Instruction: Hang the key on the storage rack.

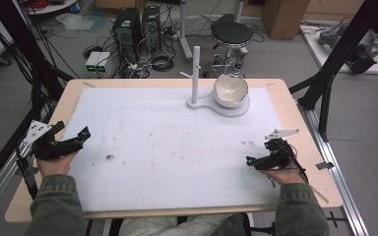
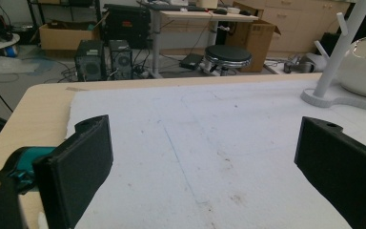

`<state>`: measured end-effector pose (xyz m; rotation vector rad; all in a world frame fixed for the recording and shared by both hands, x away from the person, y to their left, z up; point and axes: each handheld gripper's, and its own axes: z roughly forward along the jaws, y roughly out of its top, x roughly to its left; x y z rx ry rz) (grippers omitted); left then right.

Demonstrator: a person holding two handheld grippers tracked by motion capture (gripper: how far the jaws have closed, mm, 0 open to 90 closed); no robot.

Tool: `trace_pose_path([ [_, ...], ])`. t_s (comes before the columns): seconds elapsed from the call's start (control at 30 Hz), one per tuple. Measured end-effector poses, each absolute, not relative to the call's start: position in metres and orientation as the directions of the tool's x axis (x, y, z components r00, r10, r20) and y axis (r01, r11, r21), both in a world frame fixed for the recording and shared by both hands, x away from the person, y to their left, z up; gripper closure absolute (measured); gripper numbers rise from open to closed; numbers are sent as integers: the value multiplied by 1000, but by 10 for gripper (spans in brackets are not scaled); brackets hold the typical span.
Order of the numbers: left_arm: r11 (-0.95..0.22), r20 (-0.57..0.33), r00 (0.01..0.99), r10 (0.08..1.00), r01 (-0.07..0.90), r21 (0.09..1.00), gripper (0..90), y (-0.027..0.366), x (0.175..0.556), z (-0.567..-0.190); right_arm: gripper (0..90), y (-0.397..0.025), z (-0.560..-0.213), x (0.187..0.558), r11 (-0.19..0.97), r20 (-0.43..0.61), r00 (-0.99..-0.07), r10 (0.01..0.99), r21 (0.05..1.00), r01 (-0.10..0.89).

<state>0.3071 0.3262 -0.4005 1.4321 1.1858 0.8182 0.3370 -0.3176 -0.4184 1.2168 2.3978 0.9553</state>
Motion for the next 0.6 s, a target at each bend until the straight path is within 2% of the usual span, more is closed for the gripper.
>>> trace_pose_path([
  [0.3, 46, -112, 271, 956, 235, 971, 60, 327, 307, -401, 15, -315, -422, 339, 489, 25, -617, 786, 585, 647],
  [0.33, 49, -113, 269, 956, 234, 971, 61, 327, 307, -401, 55, -315, -422, 339, 503, 19, -625, 780, 576, 645],
  [0.5, 56, -119, 259, 959, 237, 970, 66, 328, 307, -403, 79, -316, -422, 341, 535, -20, -623, 782, 535, 654],
  [0.6, 56, -120, 261, 958, 239, 969, 66, 327, 307, -403, 181, -317, -420, 342, 545, -8, -633, 774, 517, 660],
])
